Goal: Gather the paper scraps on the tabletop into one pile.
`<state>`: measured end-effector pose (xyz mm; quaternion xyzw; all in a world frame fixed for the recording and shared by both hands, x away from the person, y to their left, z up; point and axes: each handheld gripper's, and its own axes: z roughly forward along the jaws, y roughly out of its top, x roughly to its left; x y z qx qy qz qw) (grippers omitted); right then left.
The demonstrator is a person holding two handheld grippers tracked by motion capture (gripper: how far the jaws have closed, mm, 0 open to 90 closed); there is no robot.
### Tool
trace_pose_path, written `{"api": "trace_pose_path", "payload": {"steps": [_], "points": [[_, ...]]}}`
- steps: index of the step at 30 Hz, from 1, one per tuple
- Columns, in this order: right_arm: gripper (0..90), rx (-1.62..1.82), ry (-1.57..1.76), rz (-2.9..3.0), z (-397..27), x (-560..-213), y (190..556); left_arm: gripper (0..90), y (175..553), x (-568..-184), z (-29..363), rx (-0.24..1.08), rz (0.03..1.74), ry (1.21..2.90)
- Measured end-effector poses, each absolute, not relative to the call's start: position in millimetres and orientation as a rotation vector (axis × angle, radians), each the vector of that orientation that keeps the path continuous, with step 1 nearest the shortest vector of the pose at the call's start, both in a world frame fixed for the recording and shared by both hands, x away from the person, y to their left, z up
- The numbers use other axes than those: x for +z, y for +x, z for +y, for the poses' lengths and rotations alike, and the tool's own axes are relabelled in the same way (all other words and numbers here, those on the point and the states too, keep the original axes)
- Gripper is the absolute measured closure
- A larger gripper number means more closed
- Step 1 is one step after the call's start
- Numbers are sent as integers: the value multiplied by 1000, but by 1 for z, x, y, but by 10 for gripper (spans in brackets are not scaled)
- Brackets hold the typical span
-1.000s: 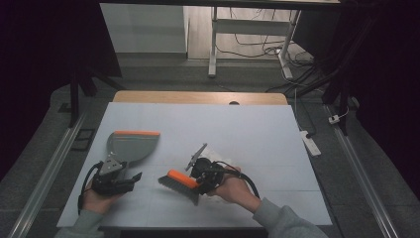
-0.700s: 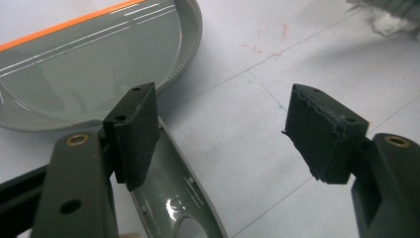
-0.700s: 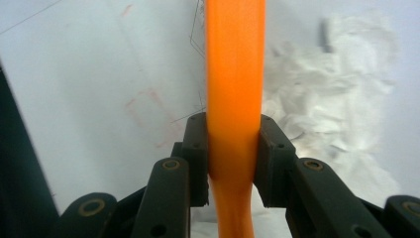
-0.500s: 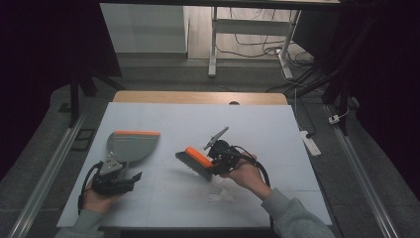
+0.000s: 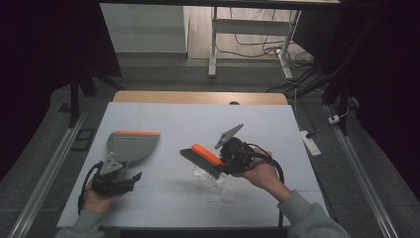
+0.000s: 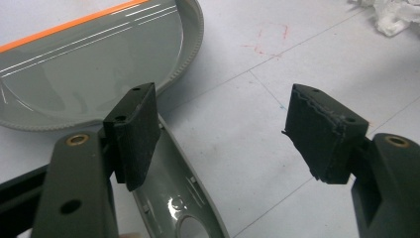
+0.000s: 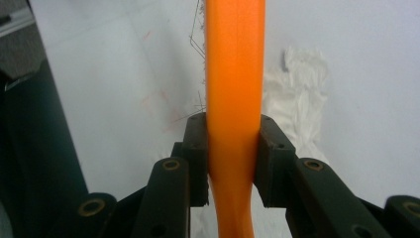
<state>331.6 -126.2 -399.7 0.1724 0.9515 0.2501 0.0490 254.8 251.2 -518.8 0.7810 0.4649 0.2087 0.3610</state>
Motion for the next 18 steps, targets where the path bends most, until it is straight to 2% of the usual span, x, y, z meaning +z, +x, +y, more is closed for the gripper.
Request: {"api": "trace_pose_path", "payload": {"steps": [5,12,18], "points": [[703,785,473,2954,-140,-395,317,299,254,-519,251,539,1199,2011],[703,583,414,3084,-143,-429,299,299,255,-519,250,542,1197,2019],[703,469,301,3121,-130,-449,294,298,255,-519,251,540,1203,2018]]}}
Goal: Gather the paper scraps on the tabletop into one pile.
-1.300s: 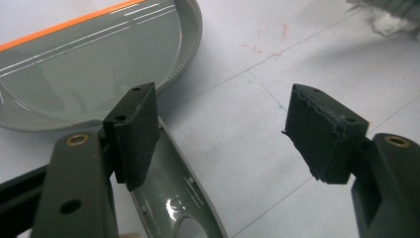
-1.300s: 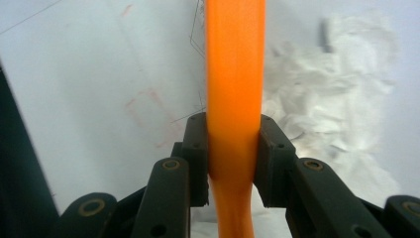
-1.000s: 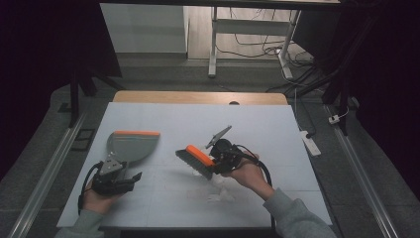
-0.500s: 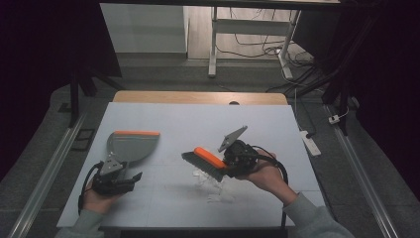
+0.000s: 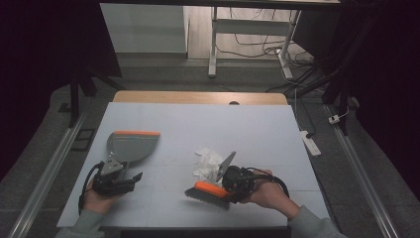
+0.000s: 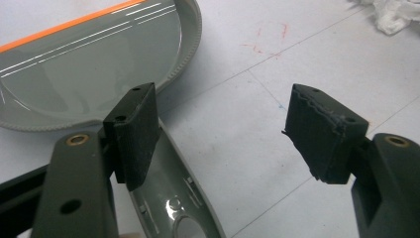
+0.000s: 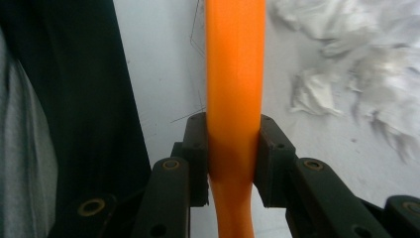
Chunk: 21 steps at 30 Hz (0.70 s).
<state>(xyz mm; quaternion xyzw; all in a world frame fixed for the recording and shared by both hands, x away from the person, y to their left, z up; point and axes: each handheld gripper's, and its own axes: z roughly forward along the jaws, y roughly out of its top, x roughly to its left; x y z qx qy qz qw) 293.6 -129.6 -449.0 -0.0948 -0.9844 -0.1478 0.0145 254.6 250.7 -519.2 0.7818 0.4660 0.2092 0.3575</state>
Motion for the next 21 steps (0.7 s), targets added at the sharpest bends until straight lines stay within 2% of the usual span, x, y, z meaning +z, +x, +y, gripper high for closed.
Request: {"api": "trace_pose_path", "payload": {"steps": [14,21], "points": [[704,-440,-266,-3269,-110,-447,338,299,255,-519,251,543,1202,2020],[703,-606,-341,-3228,-116,-437,345,300,254,-520,253,545,1208,2011]]}}
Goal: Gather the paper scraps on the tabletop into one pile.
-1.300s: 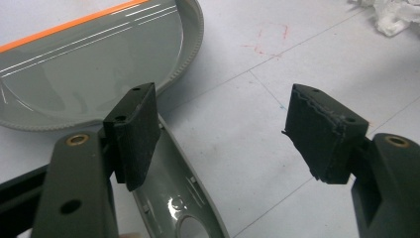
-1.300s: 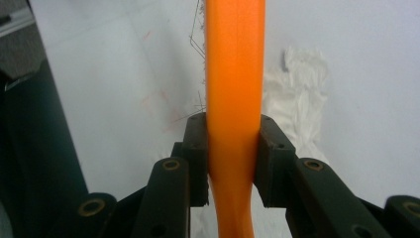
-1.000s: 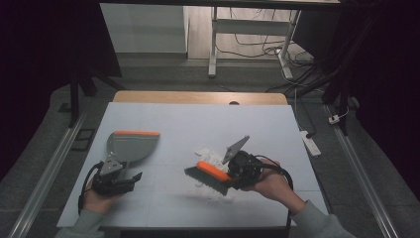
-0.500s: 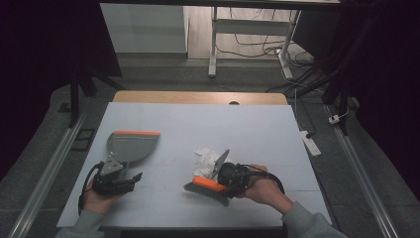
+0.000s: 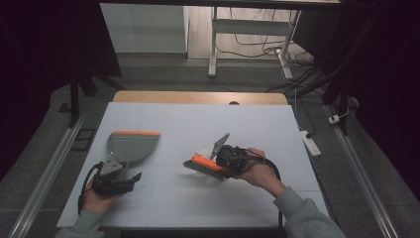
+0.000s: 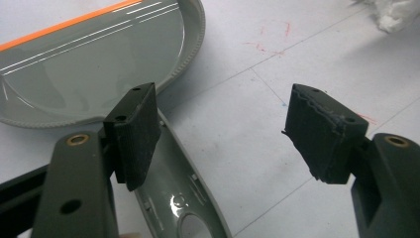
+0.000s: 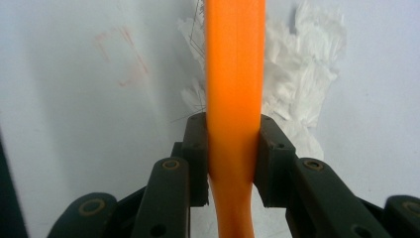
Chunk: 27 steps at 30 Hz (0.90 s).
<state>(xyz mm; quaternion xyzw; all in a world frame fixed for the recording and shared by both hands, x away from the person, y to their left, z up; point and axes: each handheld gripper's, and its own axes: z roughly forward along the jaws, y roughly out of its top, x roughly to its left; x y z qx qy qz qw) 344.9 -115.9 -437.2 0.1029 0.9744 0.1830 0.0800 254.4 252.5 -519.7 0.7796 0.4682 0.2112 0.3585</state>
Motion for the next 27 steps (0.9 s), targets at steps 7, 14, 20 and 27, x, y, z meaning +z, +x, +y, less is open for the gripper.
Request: {"api": "trace_pose_path", "payload": {"steps": [7,14,20,27], "points": [[703,744,387,2832,-139,-405,340,301,254,-519,251,548,1201,2019],[703,727,473,2800,-156,-402,348,302,254,-520,251,546,1204,2021],[703,492,472,2869,-151,-423,352,303,254,-520,251,544,1204,2023],[703,443,547,2814,-159,-421,360,303,255,-520,252,543,1205,2020]]}}
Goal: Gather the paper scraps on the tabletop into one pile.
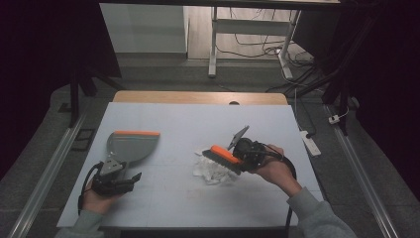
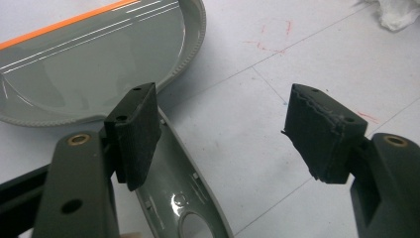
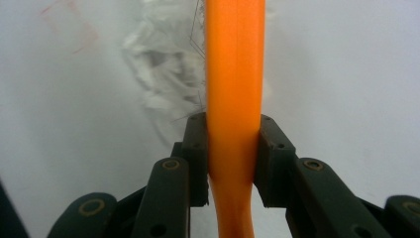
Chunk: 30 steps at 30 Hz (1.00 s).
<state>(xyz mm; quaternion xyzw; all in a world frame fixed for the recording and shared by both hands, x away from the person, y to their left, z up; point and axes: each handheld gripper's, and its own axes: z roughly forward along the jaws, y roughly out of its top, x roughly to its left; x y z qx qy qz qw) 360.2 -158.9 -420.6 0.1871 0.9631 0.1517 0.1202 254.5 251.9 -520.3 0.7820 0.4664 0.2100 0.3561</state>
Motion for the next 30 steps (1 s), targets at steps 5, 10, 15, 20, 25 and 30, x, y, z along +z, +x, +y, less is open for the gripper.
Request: {"api": "trace_pose_path", "payload": {"steps": [5,10,15,20,25,30], "points": [[703,522,658,2732,-175,-407,369,303,254,-520,252,544,1202,2020],[703,554,680,2723,-184,-402,372,303,255,-520,252,544,1202,2019],[703,575,693,2717,-189,-405,371,303,254,-520,252,544,1201,2019],[703,633,752,2688,-202,-409,371,303,254,-520,252,545,1201,2015],[703,721,829,2646,-222,-416,368,303,254,-519,252,544,1200,2014],[703,817,896,2595,-242,-424,358,303,253,-518,251,548,1199,2014]]}}
